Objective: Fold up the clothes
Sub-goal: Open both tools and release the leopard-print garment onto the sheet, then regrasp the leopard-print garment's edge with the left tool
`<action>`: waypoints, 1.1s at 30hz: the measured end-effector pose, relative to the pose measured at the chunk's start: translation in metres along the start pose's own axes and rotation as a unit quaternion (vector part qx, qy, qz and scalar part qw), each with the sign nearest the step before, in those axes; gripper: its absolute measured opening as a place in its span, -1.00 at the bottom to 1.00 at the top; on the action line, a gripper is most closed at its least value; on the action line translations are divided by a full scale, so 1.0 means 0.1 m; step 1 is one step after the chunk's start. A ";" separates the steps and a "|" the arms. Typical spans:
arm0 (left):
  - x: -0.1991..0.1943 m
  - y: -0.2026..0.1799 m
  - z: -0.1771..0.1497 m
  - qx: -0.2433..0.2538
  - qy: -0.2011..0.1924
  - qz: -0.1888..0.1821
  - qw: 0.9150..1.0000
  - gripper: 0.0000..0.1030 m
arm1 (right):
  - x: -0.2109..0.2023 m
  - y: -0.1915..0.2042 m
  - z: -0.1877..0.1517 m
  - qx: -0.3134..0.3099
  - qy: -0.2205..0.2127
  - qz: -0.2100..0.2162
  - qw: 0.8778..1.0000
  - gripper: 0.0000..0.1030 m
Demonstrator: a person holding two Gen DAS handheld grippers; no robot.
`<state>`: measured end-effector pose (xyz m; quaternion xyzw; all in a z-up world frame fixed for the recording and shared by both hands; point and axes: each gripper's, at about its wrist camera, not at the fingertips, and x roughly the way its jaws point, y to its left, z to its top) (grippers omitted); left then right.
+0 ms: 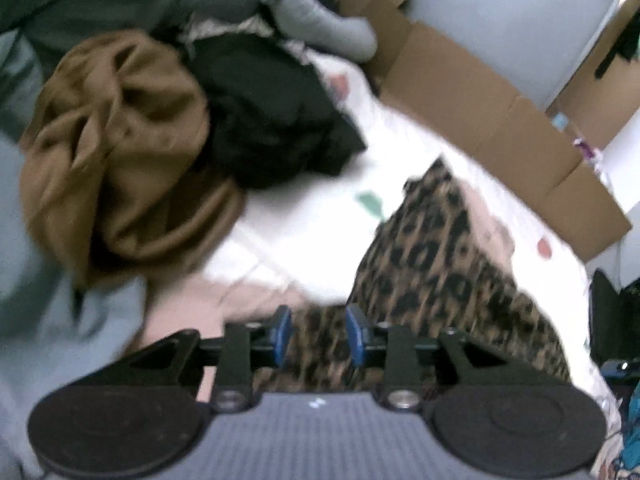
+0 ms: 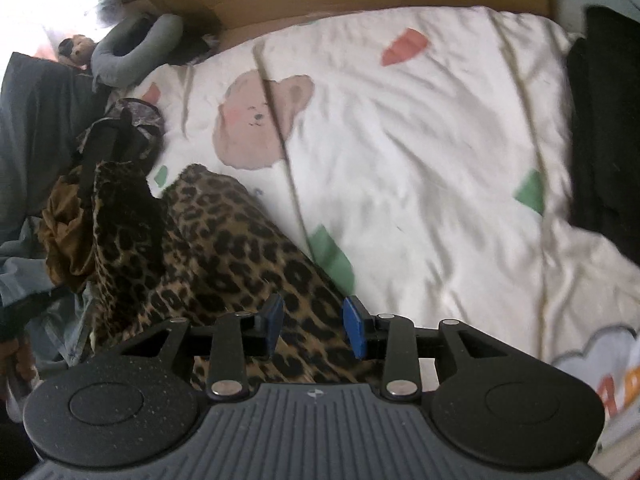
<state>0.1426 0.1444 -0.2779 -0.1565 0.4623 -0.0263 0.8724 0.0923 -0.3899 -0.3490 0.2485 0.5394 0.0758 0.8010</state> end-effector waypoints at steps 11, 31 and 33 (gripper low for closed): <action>0.38 -0.63 0.57 0.071 -0.047 -0.041 0.996 0.13 | 0.35 0.35 0.48 -0.021 -0.035 0.032 0.999 -0.14; 1.21 -1.27 0.97 0.192 -0.026 -0.026 0.981 0.50 | 1.10 0.67 0.83 -0.065 -0.048 0.046 0.996 -0.10; 1.28 -1.25 0.96 0.191 -0.015 -0.023 0.981 0.46 | 1.17 0.72 0.87 -0.073 -0.048 0.046 0.995 -0.11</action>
